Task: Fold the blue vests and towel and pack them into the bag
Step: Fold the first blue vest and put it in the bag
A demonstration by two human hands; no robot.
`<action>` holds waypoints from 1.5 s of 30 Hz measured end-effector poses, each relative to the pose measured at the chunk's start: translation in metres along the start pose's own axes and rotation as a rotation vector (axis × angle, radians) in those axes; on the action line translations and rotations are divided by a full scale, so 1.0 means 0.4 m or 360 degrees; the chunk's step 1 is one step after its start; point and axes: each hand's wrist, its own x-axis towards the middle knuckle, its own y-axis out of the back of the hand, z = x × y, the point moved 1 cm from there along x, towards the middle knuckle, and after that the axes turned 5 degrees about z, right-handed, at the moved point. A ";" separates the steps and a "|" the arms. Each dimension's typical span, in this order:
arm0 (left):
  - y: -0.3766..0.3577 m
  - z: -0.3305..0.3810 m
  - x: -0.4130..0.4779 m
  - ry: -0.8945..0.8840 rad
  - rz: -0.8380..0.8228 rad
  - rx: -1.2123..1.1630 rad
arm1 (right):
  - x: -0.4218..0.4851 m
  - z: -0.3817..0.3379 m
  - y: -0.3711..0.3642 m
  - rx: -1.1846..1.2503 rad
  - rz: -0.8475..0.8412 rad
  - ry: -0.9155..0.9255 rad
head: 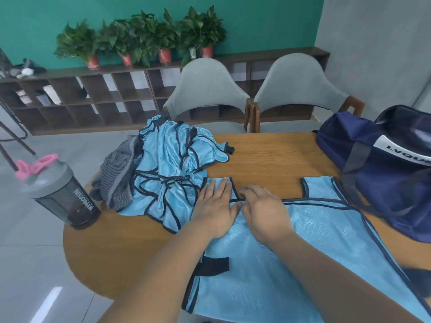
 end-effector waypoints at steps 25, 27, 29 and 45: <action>0.035 0.005 -0.052 -0.0185 0.0572 0.0119 | -0.085 0.331 0.235 -0.0388 -0.0156 -0.0471; 0.056 0.005 -0.053 -0.0162 0.0540 0.0114 | -0.095 0.345 0.264 -0.0502 -0.0270 -0.0497; 0.075 0.001 -0.051 -0.0159 0.0458 0.0113 | -0.099 0.351 0.277 -0.0580 -0.0413 -0.0510; 0.105 -0.057 -0.072 0.0037 0.0225 -0.0074 | -0.135 0.390 0.354 -0.0022 -0.0305 -0.0593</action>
